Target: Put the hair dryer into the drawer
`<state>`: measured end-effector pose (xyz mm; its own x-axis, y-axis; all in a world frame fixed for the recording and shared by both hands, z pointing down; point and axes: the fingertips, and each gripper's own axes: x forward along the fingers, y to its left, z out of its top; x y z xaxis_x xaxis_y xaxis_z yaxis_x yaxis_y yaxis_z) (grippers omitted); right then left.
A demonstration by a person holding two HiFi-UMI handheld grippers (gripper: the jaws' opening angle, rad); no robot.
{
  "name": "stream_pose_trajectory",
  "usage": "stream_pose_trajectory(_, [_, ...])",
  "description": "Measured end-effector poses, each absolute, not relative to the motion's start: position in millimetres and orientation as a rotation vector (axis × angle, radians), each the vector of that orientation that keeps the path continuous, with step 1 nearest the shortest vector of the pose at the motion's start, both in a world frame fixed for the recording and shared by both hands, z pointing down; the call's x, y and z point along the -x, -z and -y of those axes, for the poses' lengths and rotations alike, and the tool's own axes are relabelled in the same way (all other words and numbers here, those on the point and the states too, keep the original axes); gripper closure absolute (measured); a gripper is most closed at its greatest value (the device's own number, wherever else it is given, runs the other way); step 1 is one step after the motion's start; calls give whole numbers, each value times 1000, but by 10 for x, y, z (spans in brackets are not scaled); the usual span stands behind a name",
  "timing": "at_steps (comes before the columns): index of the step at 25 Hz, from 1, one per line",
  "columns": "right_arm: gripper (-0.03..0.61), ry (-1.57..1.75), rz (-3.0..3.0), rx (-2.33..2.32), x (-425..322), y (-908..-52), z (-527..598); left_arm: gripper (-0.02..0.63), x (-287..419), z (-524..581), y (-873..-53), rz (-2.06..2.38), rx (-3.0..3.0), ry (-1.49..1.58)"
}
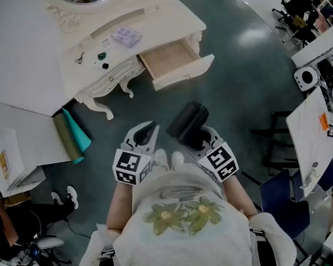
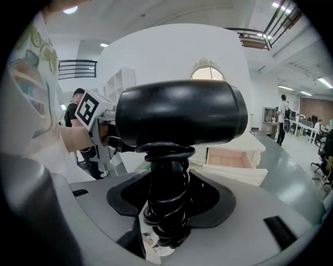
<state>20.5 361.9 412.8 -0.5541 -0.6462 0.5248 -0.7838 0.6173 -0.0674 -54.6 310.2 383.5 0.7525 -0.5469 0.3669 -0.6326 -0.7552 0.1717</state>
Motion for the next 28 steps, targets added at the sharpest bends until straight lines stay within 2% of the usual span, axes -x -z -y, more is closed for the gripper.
stream_pose_trajectory(17, [362, -384, 2431, -1080, -376, -4098, -3618, 577, 299, -3223, -3890, 937, -2646, -416])
stream_pose_trajectory(28, [362, -392, 2426, -1080, -485, -4169, -3181, 577, 146, -2750, -3952, 898, -2654, -427])
